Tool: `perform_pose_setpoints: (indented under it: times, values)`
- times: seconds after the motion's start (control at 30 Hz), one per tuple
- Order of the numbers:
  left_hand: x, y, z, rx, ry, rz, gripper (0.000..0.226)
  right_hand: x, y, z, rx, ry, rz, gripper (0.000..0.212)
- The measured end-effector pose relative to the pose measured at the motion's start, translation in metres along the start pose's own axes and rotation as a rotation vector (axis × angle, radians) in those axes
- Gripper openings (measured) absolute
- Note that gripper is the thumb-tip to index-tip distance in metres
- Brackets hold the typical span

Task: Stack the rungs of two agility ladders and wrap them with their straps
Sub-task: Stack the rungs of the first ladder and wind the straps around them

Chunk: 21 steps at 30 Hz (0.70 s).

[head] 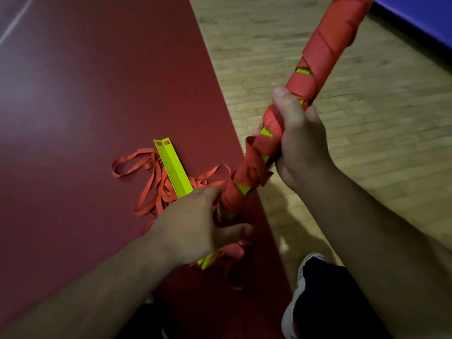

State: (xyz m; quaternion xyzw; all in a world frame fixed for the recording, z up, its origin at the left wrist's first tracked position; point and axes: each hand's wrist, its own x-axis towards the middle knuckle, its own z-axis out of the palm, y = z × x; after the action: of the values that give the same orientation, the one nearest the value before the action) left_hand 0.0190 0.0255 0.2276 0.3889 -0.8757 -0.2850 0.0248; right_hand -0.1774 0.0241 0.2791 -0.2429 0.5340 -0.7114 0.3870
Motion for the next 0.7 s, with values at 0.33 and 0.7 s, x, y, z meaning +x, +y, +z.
perform_pose_setpoints:
  times: [0.33, 0.7]
  values:
    - [0.006, -0.012, -0.008, -0.323, -0.009, 0.139, 0.040, -0.013, -0.007, -0.009, 0.031, -0.131, 0.032, 0.033]
    - [0.010, -0.025, -0.011, -0.788, -0.600, 0.152, 0.045, -0.020, 0.003, -0.023, 0.427, -0.627, 0.344, 0.079]
